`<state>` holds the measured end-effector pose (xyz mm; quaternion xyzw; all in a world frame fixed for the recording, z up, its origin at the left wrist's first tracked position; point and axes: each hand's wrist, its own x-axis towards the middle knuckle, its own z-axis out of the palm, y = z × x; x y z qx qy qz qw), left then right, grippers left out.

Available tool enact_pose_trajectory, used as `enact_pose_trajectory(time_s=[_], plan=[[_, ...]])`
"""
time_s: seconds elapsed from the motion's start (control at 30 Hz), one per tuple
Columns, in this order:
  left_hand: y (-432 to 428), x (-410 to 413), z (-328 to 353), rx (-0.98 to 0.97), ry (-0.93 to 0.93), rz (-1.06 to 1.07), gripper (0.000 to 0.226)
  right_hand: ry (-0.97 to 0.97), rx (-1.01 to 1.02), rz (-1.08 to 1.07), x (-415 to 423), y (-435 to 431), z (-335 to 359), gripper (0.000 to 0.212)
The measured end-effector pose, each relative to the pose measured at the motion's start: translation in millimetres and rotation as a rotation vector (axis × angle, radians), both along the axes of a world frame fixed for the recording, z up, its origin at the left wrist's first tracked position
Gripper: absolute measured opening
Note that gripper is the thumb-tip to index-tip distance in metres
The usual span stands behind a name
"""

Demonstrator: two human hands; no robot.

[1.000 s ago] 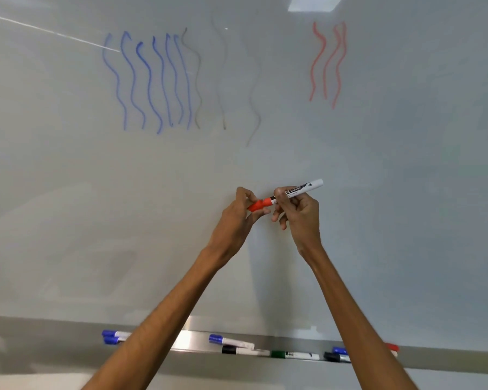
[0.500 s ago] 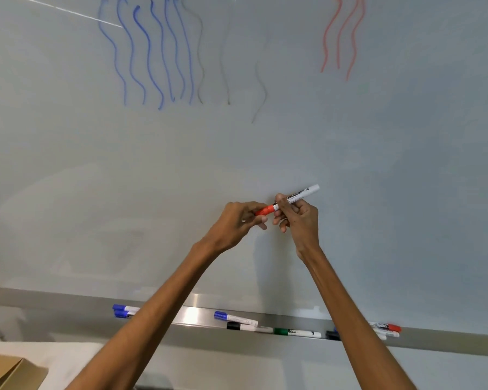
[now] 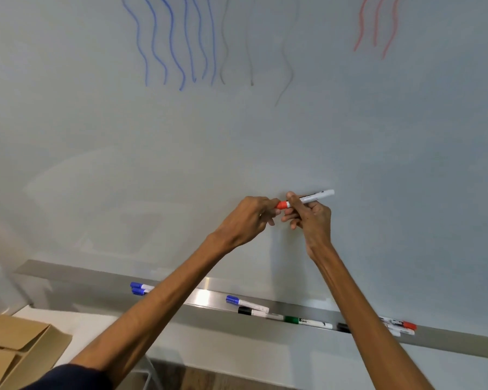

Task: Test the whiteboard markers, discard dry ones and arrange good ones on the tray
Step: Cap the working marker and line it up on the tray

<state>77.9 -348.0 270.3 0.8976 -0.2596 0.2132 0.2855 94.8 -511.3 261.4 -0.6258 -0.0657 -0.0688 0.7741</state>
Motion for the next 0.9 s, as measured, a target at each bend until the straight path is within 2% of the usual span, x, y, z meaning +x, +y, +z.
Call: enact_pose_trajectory(time_s=[0.37,0.57,0.67,0.77,0.9], plan=[[70,-16,-23,-0.12,0.13,0.192,0.025,0.1,-0.027,0.196,4,22,-21,0.024],[125,-41,-55,-0.055,0.239,0.341,0.023,0.104,-0.276,0.386,4,59,-51,0.01],[161,-50,-74,-0.019,0.302,0.411,0.022,0.113,-0.383,0.432,0,94,-78,0.011],[198,-51,-95,0.035,0.341,0.462,0.021,0.078,-0.52,0.395,0,132,-114,0.013],[246,-46,-128,0.086,0.381,0.503,0.02,-0.038,-0.842,0.287,-3,186,-160,0.018]])
